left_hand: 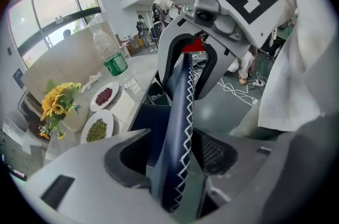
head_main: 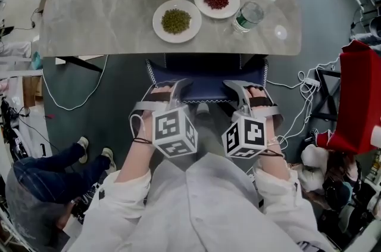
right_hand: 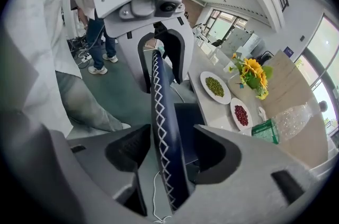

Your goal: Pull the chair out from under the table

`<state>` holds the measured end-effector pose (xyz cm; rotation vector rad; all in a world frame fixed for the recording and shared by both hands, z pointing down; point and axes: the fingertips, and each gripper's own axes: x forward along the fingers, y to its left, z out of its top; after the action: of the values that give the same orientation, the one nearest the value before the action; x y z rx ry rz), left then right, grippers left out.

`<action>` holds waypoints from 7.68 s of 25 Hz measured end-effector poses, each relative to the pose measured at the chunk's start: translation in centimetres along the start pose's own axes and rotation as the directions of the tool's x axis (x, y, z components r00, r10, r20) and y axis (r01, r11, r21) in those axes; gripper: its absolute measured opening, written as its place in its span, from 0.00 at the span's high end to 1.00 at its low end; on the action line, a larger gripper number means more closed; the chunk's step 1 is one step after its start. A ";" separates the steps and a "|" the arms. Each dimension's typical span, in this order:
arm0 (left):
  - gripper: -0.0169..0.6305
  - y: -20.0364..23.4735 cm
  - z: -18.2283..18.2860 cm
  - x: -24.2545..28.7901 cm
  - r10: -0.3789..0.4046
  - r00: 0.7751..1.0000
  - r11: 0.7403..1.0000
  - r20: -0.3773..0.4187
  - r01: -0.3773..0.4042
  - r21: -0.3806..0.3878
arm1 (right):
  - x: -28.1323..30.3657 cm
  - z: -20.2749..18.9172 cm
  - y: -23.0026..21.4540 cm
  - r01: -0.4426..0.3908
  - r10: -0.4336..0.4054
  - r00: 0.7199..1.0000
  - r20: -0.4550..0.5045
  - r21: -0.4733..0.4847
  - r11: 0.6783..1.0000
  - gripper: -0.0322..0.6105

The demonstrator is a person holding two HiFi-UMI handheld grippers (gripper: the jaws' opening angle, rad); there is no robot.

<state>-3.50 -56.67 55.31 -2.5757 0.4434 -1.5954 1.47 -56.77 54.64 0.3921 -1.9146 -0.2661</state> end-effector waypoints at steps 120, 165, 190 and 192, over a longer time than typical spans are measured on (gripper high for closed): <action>0.78 -58.3 -3.0 -14.0 -0.100 0.993 0.994 -0.063 0.097 -0.059 | -22.6 -3.7 55.0 -0.130 0.130 0.991 0.014 0.005 0.991 0.78; 0.78 -81.5 -8.1 -22.7 -0.171 0.980 0.980 -0.097 0.179 0.083 | -31.7 -0.7 78.9 -0.151 0.161 0.986 -0.041 0.186 0.971 0.78; 0.78 -87.7 -9.0 -24.4 -0.197 0.971 0.979 -0.137 0.203 0.031 | -33.8 -0.6 85.1 -0.234 0.245 0.968 -0.060 0.150 0.961 0.78; 0.78 -87.9 -8.9 -24.3 -0.189 0.973 0.981 -0.132 0.193 0.015 | -34.0 -0.8 85.3 -0.245 0.254 0.966 -0.055 0.138 0.960 0.78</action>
<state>-3.78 34.95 57.46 -2.5711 0.1834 -1.8249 1.35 35.00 57.01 0.2385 -1.8924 0.0398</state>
